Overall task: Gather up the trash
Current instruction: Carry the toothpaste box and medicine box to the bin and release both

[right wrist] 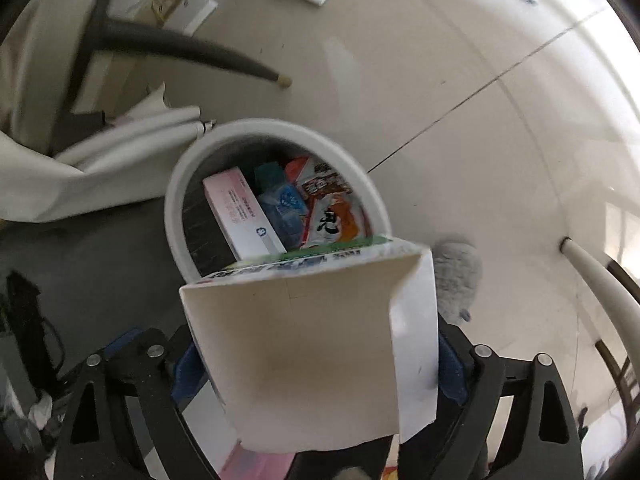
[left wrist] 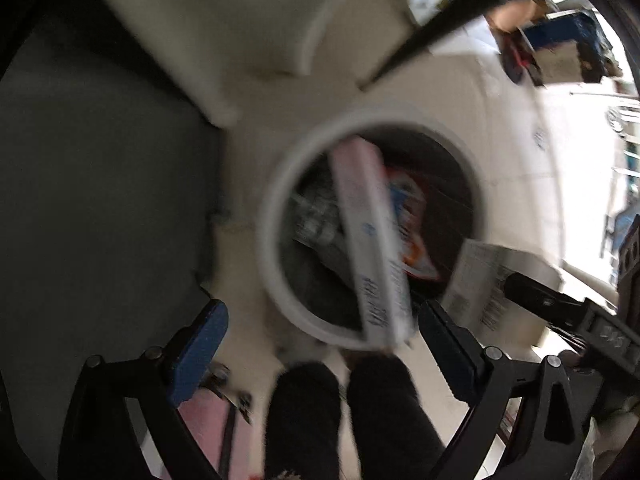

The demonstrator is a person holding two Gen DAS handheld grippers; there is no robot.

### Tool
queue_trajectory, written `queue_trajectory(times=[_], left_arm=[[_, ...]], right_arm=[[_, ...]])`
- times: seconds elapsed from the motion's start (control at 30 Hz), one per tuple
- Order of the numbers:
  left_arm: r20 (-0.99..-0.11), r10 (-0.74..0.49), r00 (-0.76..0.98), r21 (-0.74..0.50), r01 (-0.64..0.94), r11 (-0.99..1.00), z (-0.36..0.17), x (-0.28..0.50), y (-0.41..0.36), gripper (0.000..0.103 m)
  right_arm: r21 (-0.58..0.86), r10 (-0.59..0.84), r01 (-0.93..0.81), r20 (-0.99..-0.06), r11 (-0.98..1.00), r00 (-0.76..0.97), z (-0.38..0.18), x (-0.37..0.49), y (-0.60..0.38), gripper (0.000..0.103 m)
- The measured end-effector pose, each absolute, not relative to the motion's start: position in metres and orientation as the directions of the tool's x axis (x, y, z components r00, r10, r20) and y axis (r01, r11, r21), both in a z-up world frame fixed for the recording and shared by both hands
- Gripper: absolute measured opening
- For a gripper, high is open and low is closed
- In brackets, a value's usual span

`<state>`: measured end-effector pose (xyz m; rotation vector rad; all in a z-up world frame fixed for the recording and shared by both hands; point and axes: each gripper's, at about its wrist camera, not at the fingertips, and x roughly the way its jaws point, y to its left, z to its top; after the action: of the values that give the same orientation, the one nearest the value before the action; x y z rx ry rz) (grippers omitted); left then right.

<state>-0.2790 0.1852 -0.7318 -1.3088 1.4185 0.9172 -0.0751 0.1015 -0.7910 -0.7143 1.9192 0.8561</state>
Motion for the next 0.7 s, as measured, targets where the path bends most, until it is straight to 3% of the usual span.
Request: queue_trajectory(times=[0.17,0.3,0.43,0.7], left_arm=[[-0.984,-0.175,-0.038,0.011,-0.989,0.149,-0.702,-0.289,0.183,0.097],[-0.989,-0.137,-0.053,0.03,-0.986,0.165,-0.652,-0.286,0.177,0.097],[-0.993,-0.104,-0.048,0.026,-0.979,0.2,-0.574,-0.276,0.166,0.097],[-0.999,-0.042,0.013,-0.023,-0.968,0.248,-0.381,-0.267,0.145,0.097]], right_arm=[[0.245,-0.142,-0.811,-0.918,0.531,-0.371,-0.772,-0.089,0.106,0.103],[0.148,-0.161,-0.871,-0.955,0.468,-0.249,-0.727,-0.09,0.103,0.103],[0.07,-0.146,-0.914,-0.98,0.4,-0.138,-0.638,-0.09,0.094,0.103],[0.134,-0.061,-0.927,-0.984,0.35,-0.166,-0.426,-0.087,0.068,0.103]])
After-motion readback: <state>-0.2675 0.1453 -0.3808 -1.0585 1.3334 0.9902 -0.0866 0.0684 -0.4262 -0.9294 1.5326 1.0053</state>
